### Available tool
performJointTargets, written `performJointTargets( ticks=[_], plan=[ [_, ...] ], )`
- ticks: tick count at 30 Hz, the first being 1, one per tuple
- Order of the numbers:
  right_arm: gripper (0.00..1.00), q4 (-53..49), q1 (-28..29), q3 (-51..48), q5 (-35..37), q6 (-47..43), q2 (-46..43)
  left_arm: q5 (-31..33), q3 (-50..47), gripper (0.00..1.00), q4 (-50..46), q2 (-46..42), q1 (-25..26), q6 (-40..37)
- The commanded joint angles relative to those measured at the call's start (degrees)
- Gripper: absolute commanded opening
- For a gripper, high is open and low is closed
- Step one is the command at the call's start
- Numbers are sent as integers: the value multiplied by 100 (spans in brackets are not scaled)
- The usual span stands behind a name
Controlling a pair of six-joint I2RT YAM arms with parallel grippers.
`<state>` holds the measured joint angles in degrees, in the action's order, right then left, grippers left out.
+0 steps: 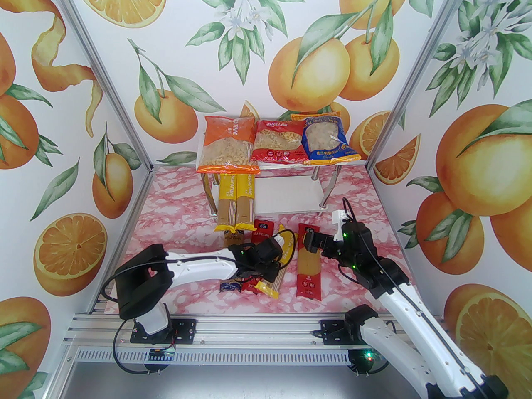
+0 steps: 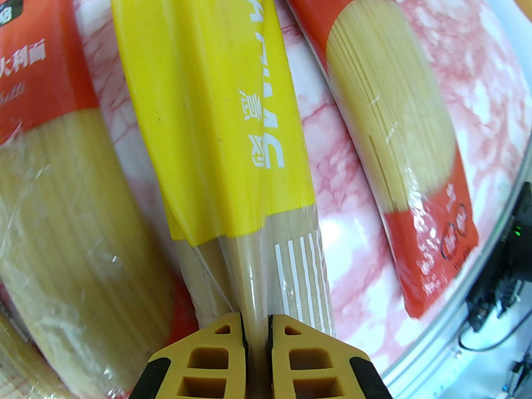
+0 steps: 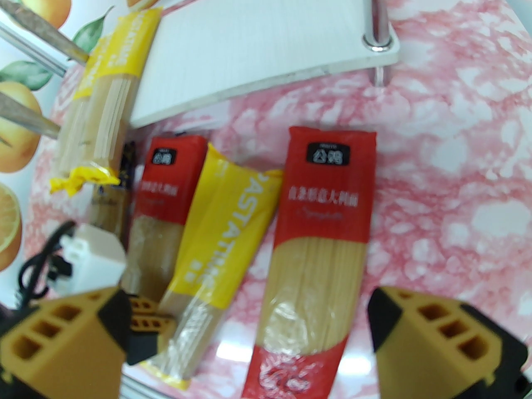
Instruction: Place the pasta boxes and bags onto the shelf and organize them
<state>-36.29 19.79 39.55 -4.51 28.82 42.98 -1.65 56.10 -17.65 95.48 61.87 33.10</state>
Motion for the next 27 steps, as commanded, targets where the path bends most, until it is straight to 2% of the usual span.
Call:
performJointTargets(
  ticks=[1, 9, 19, 27],
  plan=[
    [100, 16, 13, 109, 141, -6, -106, -412, -91, 0, 723, -674, -124, -9],
    [100, 65, 11, 122, 199, 61, -134, -834, -382, 0, 1369, -1340, -369, 178],
    [100, 59, 14, 167, 214, 108, -141, -972, -552, 0, 1561, -1975, -585, 218],
    [100, 119, 10, 132, 179, 166, -118, -641, -799, 0, 1850, -2417, -700, 222]
  ],
)
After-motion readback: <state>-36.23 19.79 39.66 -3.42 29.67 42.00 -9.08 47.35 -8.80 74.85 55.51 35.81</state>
